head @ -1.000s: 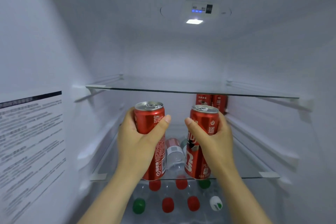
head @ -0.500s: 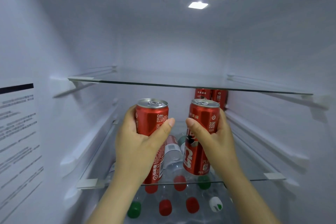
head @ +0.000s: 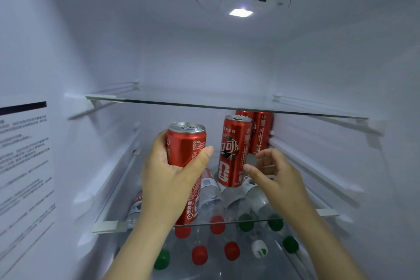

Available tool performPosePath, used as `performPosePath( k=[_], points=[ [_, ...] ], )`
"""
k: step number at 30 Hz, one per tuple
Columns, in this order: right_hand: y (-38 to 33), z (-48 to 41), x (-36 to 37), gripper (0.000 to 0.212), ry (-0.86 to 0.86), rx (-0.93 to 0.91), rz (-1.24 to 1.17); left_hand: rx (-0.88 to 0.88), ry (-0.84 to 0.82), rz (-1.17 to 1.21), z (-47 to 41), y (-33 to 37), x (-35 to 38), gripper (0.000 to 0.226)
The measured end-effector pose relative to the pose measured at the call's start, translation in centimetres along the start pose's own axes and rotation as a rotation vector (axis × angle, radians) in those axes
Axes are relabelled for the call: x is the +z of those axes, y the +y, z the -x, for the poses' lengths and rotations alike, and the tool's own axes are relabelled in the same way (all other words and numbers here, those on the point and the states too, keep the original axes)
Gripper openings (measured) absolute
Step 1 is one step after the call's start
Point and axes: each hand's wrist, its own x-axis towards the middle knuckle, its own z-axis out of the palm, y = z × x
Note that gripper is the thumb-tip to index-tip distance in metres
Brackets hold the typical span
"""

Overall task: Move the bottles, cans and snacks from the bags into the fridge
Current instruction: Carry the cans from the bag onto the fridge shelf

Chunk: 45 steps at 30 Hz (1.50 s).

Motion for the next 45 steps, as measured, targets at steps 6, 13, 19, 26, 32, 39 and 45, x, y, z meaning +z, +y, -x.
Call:
performPosePath(
  k=[6, 13, 19, 26, 32, 39, 45],
  points=[
    [-0.5, -0.8, 1.1, 0.013, -0.179, -0.045, -0.056, 0.016, 0.005, 0.001, 0.1, 0.0, 0.0, 0.046],
    [0.1, -2.8, 2.7, 0.015, -0.253, -0.033, -0.079, 0.022, -0.007, 0.01, 0.0, -0.1, -0.1, 0.04],
    [0.9, -4.6, 4.8, 0.038, -0.315, -0.043, -0.072, 0.033, -0.006, 0.037, 0.0, -0.3, -0.1, 0.045],
    [2.2, -7.2, 6.3, 0.055, -0.377, 0.006, -0.002, 0.048, 0.005, 0.036, -0.2, -0.6, -0.1, 0.054],
    [2.1, -8.6, 6.5, 0.056, -0.462, -0.006, 0.006, 0.051, 0.005, 0.043, -0.1, -0.7, 0.0, 0.059],
    [3.6, -8.9, 7.5, 0.071, -0.418, 0.061, -0.051, 0.044, 0.001, 0.031, 0.0, -0.5, -0.1, 0.051],
    [4.5, -9.0, 7.3, 0.076, -0.416, 0.077, 0.0, 0.054, -0.002, 0.027, -0.1, -0.7, -0.1, 0.055]
  ],
)
